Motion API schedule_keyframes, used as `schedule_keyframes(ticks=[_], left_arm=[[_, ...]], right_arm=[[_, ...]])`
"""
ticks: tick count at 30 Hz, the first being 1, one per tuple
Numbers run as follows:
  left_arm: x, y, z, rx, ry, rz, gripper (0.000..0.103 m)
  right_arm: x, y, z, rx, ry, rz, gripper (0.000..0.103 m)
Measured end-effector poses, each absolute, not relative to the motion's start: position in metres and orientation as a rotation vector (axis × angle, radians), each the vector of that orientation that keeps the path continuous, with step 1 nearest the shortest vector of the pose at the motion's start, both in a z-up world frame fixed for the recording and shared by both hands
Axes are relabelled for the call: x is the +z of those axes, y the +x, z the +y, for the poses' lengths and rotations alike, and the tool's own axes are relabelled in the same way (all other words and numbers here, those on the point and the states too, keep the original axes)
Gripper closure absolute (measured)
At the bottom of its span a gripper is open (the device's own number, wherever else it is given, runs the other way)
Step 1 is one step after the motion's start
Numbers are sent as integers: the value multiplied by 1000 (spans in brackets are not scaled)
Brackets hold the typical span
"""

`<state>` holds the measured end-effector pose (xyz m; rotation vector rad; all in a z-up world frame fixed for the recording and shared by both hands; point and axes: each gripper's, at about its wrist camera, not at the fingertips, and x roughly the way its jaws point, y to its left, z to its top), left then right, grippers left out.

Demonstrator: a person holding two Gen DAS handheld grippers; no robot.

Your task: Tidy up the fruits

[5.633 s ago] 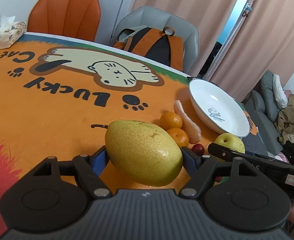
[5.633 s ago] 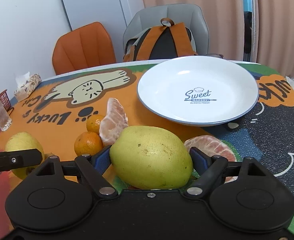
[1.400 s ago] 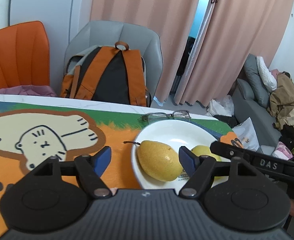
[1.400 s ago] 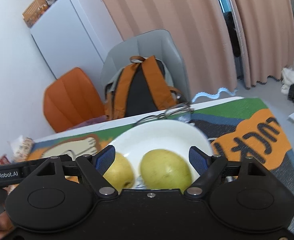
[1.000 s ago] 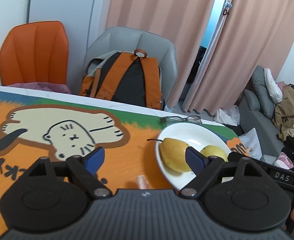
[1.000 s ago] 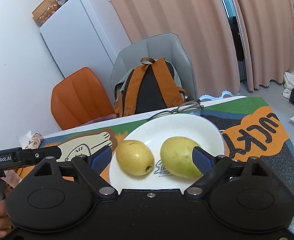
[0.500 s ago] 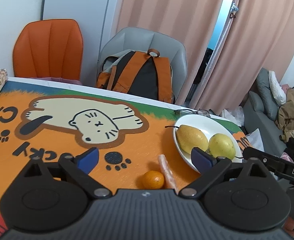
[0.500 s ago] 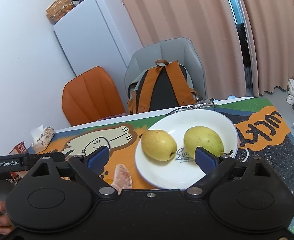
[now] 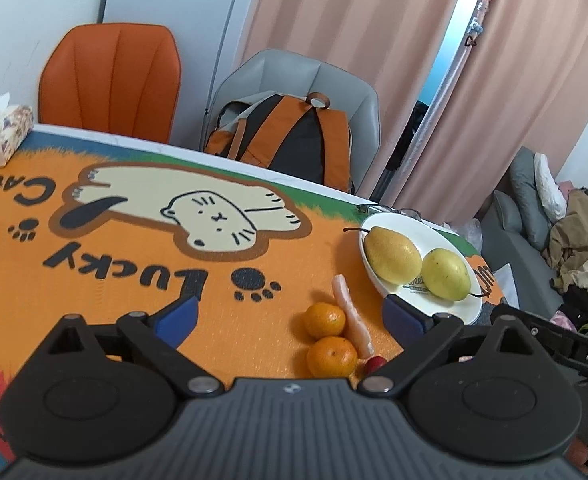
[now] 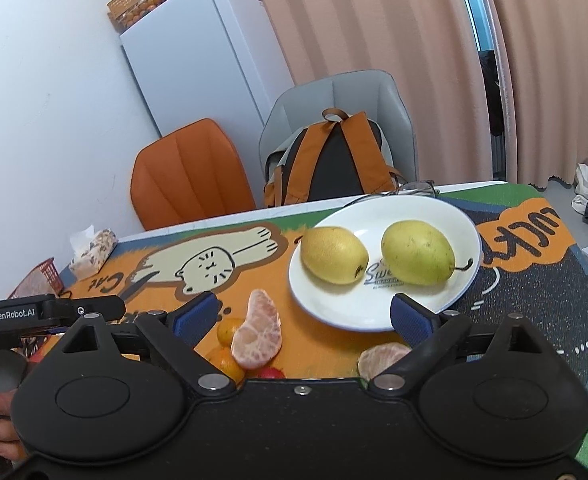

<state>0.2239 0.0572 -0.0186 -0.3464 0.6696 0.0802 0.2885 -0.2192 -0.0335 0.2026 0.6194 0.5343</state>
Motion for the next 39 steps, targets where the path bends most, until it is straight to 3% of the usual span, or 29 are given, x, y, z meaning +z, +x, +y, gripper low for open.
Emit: schedule_keyframes(ticks=[15,29,33,39], left_arm=[[-41,212,61,84,-358,665,9],[-77,208,66,116,-375,742,29],[-85,205,68,133,-382,754,30],[-96,205,66,134,-372,758,42]], right_arm=[[-56,270,-202,561,169,666,11],[-86,264,-195,563,147,746,26],[-92,260,-195,561,149,756,26],[-98,251,-192,586,158,772,26]])
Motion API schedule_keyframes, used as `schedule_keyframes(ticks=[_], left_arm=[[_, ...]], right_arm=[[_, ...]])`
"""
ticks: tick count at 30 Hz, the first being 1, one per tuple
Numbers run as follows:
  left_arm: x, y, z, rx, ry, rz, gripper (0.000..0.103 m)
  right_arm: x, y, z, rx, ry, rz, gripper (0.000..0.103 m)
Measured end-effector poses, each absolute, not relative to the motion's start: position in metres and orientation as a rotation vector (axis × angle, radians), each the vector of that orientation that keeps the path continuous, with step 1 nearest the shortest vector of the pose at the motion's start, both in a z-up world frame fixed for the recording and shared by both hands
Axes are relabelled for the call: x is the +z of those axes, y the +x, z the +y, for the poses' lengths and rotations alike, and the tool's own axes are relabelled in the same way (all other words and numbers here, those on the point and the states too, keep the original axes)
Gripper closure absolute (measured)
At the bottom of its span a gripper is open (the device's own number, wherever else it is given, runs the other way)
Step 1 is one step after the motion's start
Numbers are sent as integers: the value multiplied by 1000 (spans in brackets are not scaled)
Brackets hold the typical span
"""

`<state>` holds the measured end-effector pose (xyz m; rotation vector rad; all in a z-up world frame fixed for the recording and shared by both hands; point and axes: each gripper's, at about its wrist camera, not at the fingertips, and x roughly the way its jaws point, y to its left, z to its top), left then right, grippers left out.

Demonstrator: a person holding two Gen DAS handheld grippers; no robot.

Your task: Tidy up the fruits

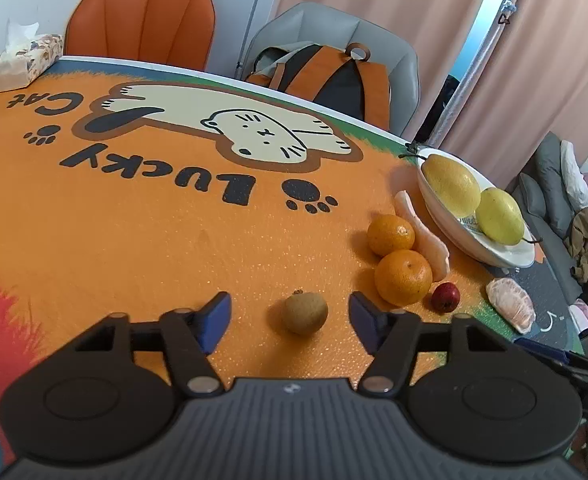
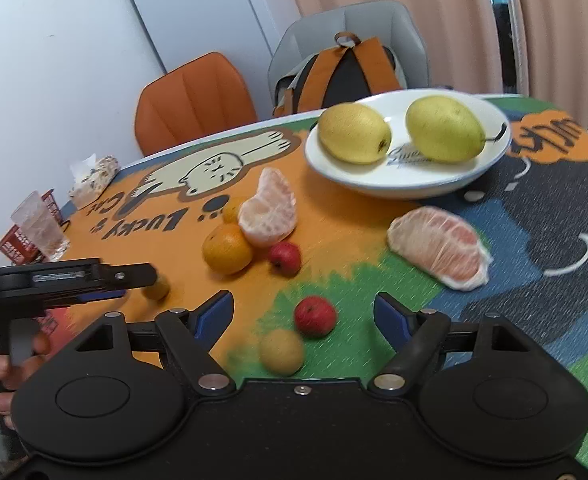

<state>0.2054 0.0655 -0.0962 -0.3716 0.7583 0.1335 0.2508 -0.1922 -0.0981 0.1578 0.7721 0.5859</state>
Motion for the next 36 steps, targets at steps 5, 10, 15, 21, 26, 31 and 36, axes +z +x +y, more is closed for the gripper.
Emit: schedule_keyframes(ticks=[5,10,15,21,26,31,36], left_arm=[[-103,207,62,134,-354,752,54],[-104,206,60,116,-349,757,78],[-104,200,59,95,-351,756,79],[-99,195,60,95,-362,747,79],[-96,190,58,95,-359,743,79],[-93,189,55,101,-358,744,79],[-85,188,49,106,-352,729,79]], right_arm=[[-100,243,-188,581,136,773,26],[-102,238,-185,566,135,787,35],[-104,232,-181,568,123,790,41],[-106,231,-175,563,117,801,51],[-108,228,-173,556,114,790,54],[-107,229,-177,571,148,802,76],[-99,229,-186,575,161,768,76]])
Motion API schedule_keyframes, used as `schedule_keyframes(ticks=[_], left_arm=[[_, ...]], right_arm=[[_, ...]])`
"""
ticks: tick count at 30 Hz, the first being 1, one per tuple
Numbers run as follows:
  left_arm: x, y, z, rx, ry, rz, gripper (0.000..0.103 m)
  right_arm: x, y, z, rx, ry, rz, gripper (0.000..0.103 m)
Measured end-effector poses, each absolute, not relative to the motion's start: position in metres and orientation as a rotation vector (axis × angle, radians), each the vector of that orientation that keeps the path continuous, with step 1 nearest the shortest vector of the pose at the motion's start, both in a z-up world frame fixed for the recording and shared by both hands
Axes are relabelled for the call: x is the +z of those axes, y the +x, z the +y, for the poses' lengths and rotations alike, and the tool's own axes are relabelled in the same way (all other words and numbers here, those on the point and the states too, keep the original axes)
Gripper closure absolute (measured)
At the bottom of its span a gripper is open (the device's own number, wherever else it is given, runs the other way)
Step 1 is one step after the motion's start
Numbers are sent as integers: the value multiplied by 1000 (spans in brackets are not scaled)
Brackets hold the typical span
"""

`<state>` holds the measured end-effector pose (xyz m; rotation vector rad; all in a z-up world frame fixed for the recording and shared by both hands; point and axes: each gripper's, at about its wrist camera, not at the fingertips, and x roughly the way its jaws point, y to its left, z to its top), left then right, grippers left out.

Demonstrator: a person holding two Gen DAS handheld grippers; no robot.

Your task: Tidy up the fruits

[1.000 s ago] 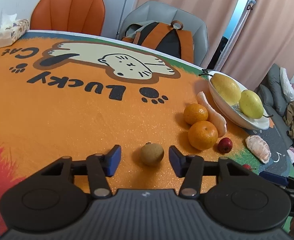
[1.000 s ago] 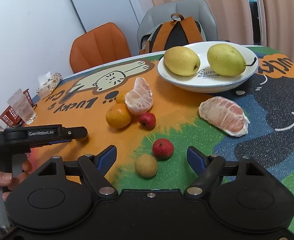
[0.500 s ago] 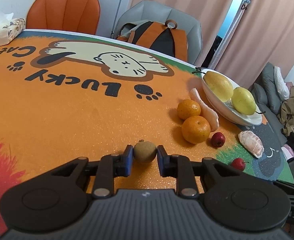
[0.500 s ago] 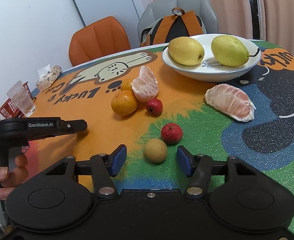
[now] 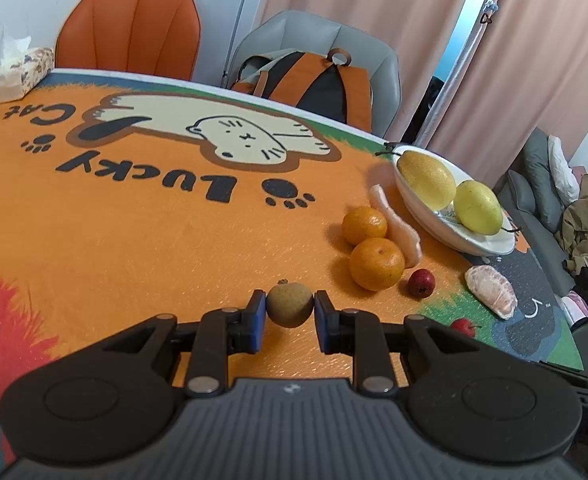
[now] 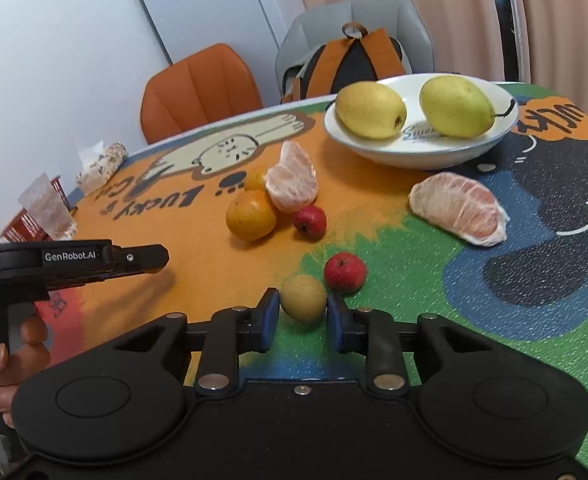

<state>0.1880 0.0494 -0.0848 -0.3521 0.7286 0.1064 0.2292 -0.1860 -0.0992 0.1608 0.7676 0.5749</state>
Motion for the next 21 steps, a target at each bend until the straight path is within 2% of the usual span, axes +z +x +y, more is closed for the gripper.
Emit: schedule_keyframes(ticks=[21], left_arm=[[-48,207,27,48,-364,663,79]], right_arm=[[-64,247,-202,552,163,694,76]])
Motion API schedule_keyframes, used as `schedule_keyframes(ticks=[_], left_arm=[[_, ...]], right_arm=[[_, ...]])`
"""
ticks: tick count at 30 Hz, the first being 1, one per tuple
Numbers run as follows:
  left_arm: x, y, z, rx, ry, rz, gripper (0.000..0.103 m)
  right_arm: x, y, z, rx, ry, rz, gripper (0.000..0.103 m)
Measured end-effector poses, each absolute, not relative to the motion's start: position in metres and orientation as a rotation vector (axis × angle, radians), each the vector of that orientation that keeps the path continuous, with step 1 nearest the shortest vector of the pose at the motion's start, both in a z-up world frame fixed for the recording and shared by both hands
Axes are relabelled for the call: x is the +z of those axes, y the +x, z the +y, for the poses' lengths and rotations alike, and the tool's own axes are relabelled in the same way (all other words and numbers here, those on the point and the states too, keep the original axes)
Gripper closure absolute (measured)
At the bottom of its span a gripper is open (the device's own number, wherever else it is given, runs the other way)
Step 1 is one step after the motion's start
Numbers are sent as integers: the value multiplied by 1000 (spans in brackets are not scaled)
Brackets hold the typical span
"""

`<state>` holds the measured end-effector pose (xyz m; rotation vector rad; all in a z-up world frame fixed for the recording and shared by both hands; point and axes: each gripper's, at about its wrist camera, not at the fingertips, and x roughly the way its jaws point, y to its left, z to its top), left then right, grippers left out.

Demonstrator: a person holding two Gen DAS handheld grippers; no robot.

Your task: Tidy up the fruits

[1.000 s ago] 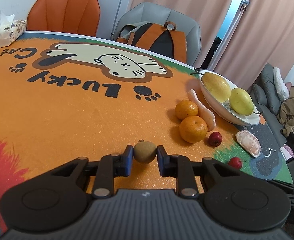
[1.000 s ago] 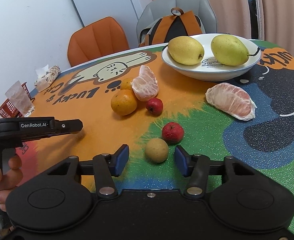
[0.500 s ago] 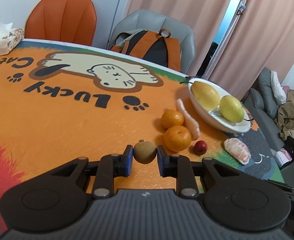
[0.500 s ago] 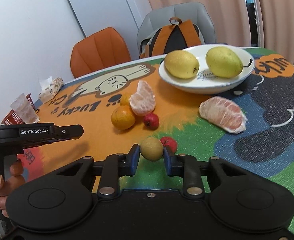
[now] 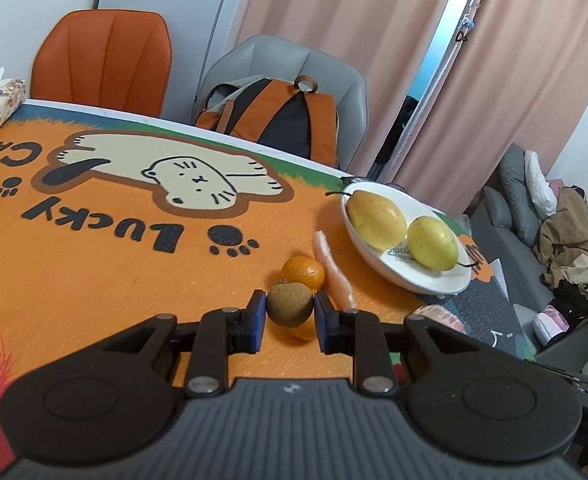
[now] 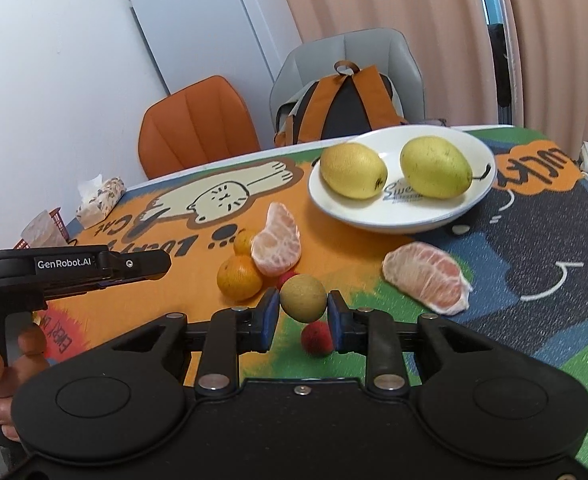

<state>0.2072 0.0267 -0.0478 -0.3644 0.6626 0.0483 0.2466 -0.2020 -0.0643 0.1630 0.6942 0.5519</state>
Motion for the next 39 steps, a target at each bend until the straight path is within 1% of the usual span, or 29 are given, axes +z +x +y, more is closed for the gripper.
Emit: schedule_keyframes(ticks=[17,39], left_arm=[[-32,232,24,20,-380,625,79],[-39,298,12,-42,-360,653,79]], right_arm=[[-48,271,-203,536,147,660,76],[-48,340,-202,463,143,653,76]])
